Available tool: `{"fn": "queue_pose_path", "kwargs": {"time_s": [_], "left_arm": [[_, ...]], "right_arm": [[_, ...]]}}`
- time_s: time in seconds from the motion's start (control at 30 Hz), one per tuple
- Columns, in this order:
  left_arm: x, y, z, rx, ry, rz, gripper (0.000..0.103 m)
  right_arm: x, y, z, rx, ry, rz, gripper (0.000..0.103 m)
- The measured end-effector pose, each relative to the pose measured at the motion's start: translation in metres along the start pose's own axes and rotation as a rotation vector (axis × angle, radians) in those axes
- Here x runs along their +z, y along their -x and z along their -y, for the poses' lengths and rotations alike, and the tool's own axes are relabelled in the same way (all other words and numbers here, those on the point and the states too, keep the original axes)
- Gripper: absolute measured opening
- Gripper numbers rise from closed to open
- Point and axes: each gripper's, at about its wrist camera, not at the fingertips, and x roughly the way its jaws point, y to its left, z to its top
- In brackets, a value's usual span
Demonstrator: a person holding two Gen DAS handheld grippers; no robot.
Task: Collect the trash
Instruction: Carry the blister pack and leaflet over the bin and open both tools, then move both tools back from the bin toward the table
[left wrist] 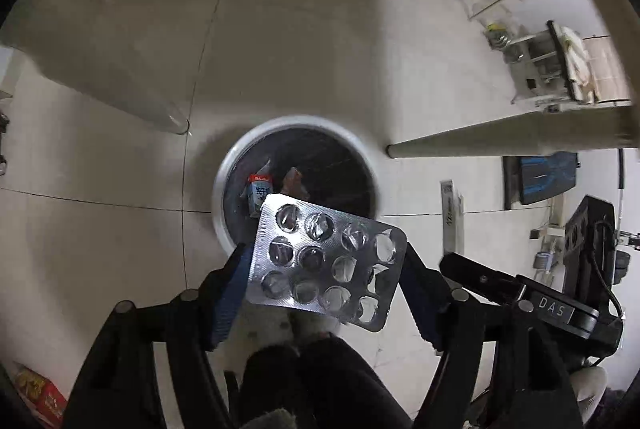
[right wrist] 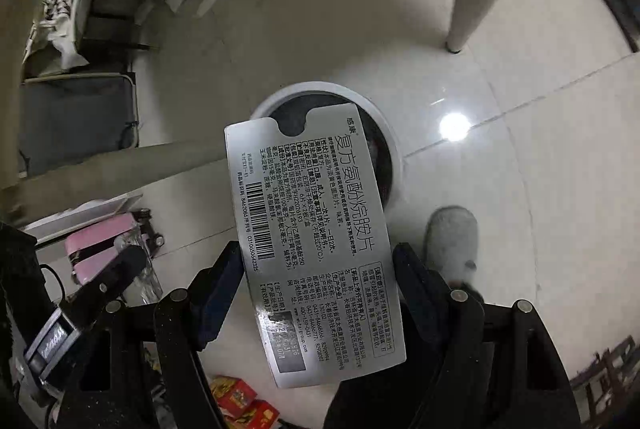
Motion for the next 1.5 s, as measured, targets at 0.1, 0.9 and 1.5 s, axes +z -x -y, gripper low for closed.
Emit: {"fn": "queue_pose_path", "kwargs": {"time_s": [0.1, 0.9, 1.5], "left_arm": [[0.003, -0.038, -0.011, 0.033, -0.016, -0.022, 0.093], [-0.06, 0.1, 0.015, 0.316, -0.065, 0.07, 0.103], [-0.079, 0.331, 0.095, 0.335, -0.084, 0.287, 0.103]], "right_arm": [[0.014, -0.052, 0.013, 0.017, 0.016, -0.017, 0.078], [-0.028, 0.041, -0.066, -0.4, 0.372, 0.121, 0.103], [-0.113, 0.312, -0.172, -0.244, 0.358, 0.204, 0.103]]}}
